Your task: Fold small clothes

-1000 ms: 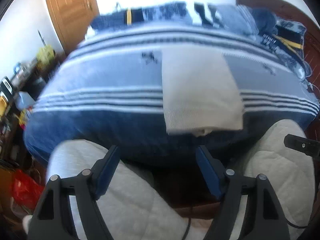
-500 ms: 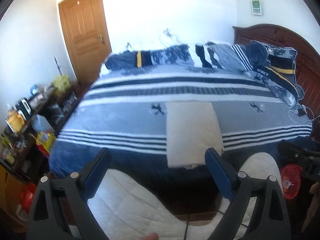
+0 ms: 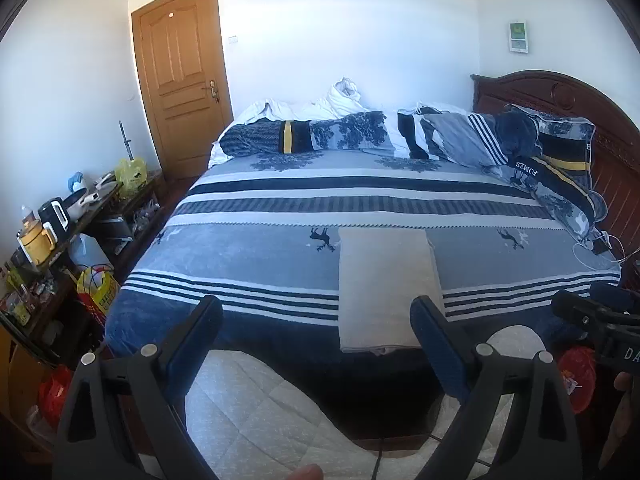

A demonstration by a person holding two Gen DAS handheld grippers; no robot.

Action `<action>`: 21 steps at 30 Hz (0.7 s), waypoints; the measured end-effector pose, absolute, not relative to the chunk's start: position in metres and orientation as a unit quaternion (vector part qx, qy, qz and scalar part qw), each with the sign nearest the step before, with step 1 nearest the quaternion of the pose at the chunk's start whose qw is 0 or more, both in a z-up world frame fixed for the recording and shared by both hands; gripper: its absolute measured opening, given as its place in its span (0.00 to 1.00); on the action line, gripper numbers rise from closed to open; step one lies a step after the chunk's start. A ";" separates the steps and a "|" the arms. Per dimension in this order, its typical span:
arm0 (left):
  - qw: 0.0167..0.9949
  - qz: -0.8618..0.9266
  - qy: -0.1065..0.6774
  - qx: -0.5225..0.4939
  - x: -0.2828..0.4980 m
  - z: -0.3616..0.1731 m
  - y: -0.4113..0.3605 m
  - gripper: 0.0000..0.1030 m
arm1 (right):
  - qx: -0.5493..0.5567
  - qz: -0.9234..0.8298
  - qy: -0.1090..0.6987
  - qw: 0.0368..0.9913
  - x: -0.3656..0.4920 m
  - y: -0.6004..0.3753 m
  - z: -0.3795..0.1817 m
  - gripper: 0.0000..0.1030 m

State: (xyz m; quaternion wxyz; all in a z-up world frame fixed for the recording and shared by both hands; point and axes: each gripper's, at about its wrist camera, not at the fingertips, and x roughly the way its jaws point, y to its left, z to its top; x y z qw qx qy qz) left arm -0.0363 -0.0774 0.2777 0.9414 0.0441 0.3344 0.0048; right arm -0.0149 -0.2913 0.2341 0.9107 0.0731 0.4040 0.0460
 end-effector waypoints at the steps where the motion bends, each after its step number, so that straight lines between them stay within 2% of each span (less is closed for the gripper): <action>1: 0.942 0.006 0.333 0.047 -0.037 0.278 -0.079 0.92 | 0.072 0.045 0.404 0.911 -0.016 -0.290 0.234 0.89; 21: 0.940 0.008 0.336 0.063 -0.038 0.270 -0.092 0.92 | 0.051 0.027 0.399 0.915 -0.020 -0.282 0.232 0.89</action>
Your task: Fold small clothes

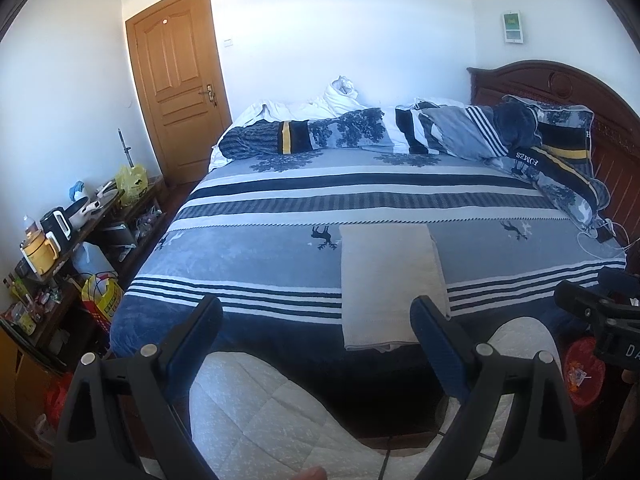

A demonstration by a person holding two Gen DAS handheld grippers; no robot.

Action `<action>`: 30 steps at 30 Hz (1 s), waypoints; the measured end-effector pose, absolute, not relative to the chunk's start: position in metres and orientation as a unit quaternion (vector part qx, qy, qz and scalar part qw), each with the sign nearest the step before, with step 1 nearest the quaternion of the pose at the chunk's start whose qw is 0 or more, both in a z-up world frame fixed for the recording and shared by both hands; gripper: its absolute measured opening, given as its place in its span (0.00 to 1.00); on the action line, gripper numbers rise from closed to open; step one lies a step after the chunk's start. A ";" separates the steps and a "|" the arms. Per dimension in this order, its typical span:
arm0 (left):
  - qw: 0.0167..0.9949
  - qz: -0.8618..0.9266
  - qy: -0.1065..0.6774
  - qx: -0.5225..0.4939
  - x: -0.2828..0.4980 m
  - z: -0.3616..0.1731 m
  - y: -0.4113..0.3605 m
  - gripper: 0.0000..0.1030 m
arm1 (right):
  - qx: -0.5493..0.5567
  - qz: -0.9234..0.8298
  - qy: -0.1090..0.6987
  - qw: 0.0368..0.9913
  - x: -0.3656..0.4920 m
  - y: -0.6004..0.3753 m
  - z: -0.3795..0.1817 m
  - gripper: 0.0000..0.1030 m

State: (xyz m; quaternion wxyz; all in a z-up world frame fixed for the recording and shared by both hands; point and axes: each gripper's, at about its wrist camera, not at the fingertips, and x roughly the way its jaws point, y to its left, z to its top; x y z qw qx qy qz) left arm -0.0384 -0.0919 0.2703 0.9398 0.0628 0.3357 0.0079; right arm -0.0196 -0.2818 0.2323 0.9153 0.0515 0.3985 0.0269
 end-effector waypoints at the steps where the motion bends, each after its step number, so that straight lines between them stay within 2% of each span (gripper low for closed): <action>1: 0.940 0.008 0.336 0.065 -0.038 0.270 -0.092 0.92 | 0.052 0.027 0.399 0.915 -0.020 -0.282 0.232 0.89; 30: 0.932 -0.004 0.356 0.068 -0.031 0.254 -0.086 0.92 | 0.054 0.027 0.409 0.911 -0.017 -0.283 0.223 0.89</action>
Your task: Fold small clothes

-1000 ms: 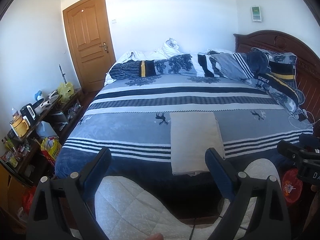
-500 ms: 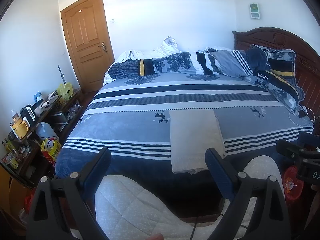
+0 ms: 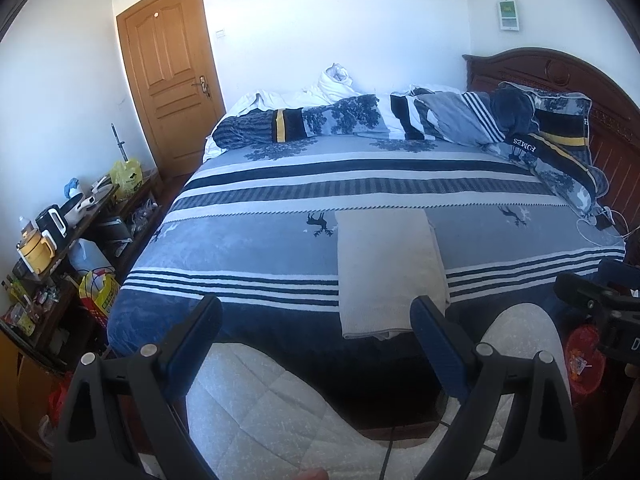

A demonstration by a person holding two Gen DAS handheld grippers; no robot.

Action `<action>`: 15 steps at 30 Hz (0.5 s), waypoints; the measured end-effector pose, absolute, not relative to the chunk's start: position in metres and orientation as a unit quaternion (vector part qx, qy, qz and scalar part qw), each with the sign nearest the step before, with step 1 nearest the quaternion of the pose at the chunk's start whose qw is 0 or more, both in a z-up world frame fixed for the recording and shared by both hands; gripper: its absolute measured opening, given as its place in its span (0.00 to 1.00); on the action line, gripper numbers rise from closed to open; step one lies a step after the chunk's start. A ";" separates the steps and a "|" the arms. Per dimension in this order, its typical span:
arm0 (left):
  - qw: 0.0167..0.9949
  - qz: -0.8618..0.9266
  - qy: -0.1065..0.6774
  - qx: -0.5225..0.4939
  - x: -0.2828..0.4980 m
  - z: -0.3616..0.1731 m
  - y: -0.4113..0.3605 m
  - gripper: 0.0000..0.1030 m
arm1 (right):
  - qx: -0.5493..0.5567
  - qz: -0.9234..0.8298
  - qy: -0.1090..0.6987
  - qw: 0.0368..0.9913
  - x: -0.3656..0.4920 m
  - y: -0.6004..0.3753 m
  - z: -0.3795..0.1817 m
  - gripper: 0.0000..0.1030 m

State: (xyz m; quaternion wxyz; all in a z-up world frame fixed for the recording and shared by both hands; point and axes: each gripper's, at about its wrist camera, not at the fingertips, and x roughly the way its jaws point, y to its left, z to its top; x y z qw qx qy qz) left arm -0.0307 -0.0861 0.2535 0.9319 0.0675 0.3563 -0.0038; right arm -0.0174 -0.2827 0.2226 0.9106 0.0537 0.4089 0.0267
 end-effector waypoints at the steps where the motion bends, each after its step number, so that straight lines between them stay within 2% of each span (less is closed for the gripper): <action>1: 0.932 -0.003 0.357 0.066 -0.031 0.253 -0.085 0.92 | 0.053 0.026 0.408 0.911 -0.017 -0.282 0.223 0.89; 15: 0.929 0.001 0.364 0.068 -0.027 0.250 -0.082 0.92 | 0.055 0.029 0.415 0.908 -0.011 -0.287 0.219 0.89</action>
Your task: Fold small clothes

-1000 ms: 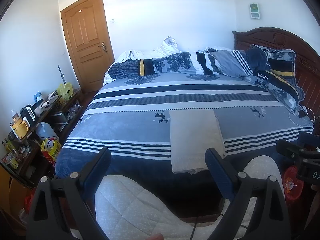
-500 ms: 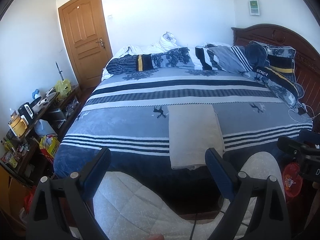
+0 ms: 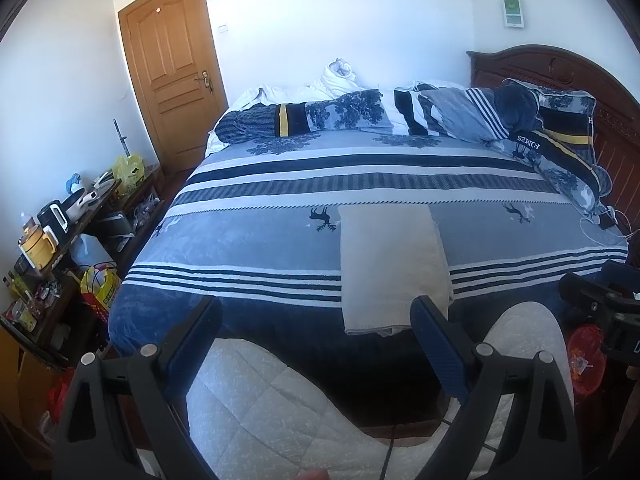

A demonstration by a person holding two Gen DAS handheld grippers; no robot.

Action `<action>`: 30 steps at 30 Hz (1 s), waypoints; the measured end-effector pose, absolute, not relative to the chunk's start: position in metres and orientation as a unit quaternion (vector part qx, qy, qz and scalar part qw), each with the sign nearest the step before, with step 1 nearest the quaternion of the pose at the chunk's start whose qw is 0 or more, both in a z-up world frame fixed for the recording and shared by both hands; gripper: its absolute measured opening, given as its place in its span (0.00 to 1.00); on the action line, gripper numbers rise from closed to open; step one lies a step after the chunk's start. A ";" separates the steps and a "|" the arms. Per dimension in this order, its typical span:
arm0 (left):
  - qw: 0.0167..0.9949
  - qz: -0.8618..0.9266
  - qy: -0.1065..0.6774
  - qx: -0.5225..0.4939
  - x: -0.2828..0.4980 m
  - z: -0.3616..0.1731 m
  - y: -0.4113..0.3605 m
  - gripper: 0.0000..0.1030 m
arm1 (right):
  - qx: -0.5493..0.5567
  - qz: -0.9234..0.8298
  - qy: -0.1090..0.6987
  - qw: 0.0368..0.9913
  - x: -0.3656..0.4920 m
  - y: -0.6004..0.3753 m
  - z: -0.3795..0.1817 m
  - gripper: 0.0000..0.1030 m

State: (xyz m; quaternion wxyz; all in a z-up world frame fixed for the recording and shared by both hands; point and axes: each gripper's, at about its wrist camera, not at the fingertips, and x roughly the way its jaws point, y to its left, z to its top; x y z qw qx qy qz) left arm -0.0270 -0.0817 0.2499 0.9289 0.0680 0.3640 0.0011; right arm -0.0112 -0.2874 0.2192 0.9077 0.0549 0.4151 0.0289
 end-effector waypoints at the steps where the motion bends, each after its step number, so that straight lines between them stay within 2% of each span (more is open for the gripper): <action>1: 0.929 0.001 0.364 0.068 -0.027 0.250 -0.081 0.92 | 0.054 0.029 0.416 0.907 -0.010 -0.288 0.219 0.89; 30: 0.926 -0.002 0.372 0.066 -0.013 0.240 -0.073 0.92 | 0.057 0.026 0.419 0.906 -0.005 -0.286 0.211 0.89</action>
